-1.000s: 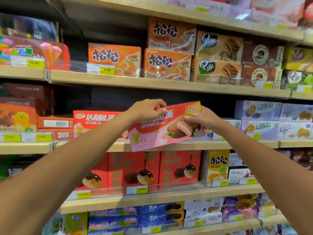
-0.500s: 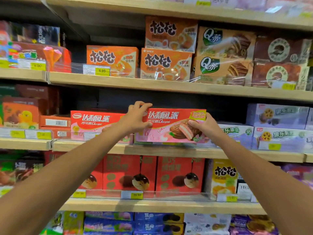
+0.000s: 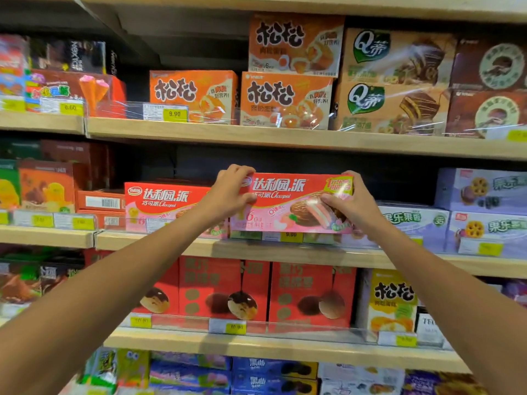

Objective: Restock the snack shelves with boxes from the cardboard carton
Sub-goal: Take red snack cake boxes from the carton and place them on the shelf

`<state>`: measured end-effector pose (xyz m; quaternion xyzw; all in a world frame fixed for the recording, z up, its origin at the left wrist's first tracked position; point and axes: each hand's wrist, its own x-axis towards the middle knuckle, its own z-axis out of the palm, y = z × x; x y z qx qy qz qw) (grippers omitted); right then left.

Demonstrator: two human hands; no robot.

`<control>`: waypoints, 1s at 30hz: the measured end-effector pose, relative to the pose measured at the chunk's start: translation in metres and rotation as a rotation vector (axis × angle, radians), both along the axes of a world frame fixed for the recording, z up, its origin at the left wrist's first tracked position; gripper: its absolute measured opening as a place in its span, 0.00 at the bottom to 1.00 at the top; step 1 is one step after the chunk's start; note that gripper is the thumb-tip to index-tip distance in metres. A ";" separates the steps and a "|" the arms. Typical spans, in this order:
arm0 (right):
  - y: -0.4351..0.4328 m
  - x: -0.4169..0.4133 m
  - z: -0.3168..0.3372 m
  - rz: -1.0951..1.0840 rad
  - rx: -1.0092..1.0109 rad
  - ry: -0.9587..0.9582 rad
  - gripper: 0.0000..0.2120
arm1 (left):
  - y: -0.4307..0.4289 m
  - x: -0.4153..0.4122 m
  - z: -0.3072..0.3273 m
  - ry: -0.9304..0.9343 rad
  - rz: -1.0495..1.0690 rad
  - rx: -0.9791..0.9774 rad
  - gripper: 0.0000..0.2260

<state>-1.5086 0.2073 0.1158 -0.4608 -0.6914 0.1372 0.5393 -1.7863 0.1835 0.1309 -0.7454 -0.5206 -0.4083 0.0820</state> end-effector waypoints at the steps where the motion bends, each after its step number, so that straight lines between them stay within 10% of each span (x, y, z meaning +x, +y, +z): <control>1: 0.001 0.000 -0.001 -0.004 0.008 0.005 0.32 | 0.000 0.000 0.000 0.002 -0.003 -0.001 0.26; 30: 0.036 -0.026 -0.007 -0.210 0.053 0.035 0.35 | 0.041 0.002 -0.009 0.003 0.074 0.091 0.23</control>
